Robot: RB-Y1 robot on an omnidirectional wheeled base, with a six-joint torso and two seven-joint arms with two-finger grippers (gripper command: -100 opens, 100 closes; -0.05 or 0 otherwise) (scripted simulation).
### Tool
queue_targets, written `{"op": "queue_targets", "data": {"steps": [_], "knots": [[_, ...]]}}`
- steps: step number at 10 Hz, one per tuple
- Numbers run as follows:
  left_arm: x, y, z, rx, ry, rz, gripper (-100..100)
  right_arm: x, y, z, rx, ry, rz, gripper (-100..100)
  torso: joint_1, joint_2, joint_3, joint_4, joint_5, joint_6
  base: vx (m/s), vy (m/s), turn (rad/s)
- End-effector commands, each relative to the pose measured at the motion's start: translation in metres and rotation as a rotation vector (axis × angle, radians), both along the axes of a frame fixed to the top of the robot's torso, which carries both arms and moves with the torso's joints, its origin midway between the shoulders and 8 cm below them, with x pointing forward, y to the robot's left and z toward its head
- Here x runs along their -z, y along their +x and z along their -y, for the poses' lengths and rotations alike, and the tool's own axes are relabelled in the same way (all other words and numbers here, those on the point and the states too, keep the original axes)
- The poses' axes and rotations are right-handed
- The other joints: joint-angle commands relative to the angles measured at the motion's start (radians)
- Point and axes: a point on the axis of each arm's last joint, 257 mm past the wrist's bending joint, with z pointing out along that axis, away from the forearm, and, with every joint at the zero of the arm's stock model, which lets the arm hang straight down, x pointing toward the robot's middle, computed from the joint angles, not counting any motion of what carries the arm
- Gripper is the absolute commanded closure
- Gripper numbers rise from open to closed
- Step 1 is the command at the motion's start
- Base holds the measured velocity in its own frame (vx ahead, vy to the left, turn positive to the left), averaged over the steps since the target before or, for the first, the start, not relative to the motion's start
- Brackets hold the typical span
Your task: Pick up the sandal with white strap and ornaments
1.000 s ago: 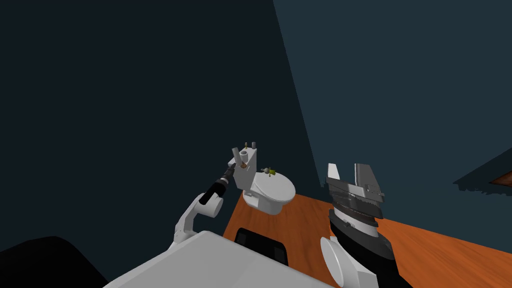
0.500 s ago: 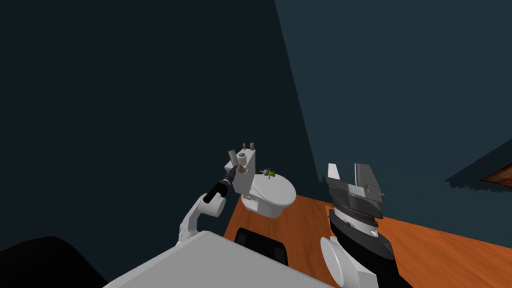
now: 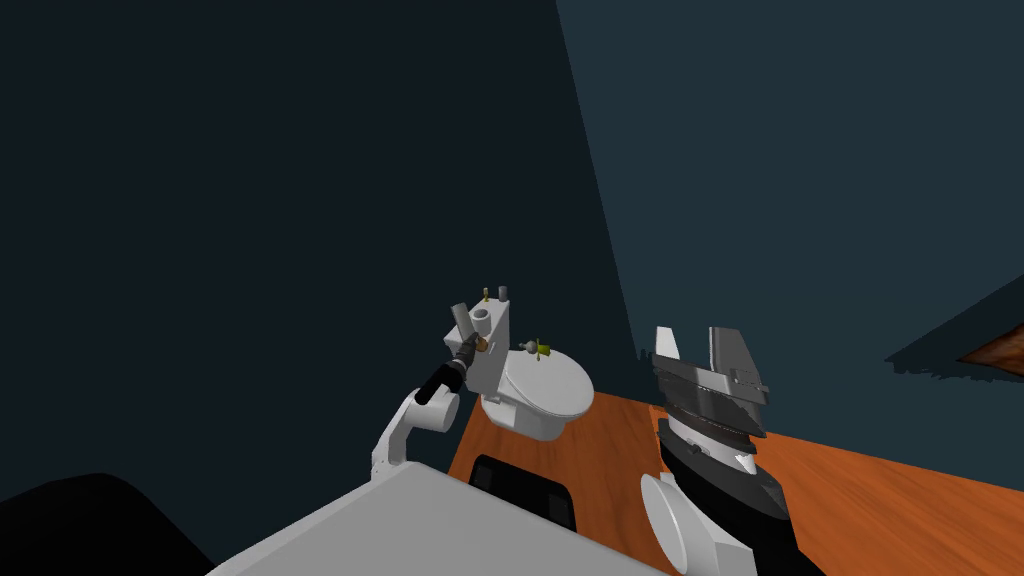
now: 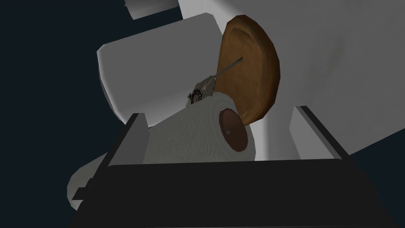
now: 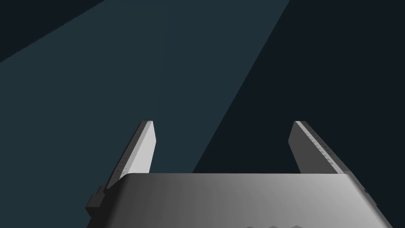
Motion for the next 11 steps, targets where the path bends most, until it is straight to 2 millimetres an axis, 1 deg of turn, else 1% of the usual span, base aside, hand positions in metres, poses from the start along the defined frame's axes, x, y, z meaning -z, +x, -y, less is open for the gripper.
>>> {"op": "queue_targets", "data": {"steps": [1,2,3,5,6,7,10,11], "knots": [[0.0,0.0,0.0,0.0,0.0,0.0,-100,0.0,0.0,0.0,0.0,0.0,0.0,0,0.0,0.0,0.0,0.0,0.0,0.0,0.016,0.006,-0.003],[0.0,0.0,0.0,0.0,-0.002,0.0,0,0.0,0.0,0.0,0.0,0.0,0.0,0,0.0,0.001,0.001,0.0,0.0,0.0,0.0,0.0,0.0],[0.001,0.008,-0.003,-0.004,-0.001,0.001,-100,0.0,0.0,0.0,0.0,0.0,0.0,0,0.0,0.002,0.001,0.0,0.0,0.0,-0.014,-0.003,-0.024],[0.001,0.016,-0.006,-0.009,0.0,0.001,-100,0.0,0.0,0.0,0.0,0.0,0.0,0,0.0,0.001,0.001,0.0,0.0,0.001,-0.022,-0.002,-0.027],[0.001,0.016,-0.006,-0.009,0.0,0.001,-100,0.0,0.0,0.0,0.0,0.0,0.0,0,0.001,0.001,0.0,0.0,0.0,0.001,-0.013,-0.002,-0.03],[0.001,0.023,-0.01,-0.014,0.0,0.002,-100,0.0,0.0,0.0,0.0,0.0,0.0,0,0.001,0.0,0.0,0.0,0.001,0.001,-0.018,-0.002,-0.016],[0.001,0.035,-0.015,-0.021,-0.001,0.002,-100,0.0,0.0,0.0,0.0,0.0,0.0,0,0.002,-0.004,-0.003,-0.002,0.001,0.002,-0.022,-0.004,-0.028],[0.001,0.032,-0.012,-0.019,-0.001,0.003,-100,0.0,0.0,0.0,0.0,0.0,0.0,0,0.002,-0.006,-0.004,-0.002,0.002,0.002,-0.01,-0.002,-0.006]]}}
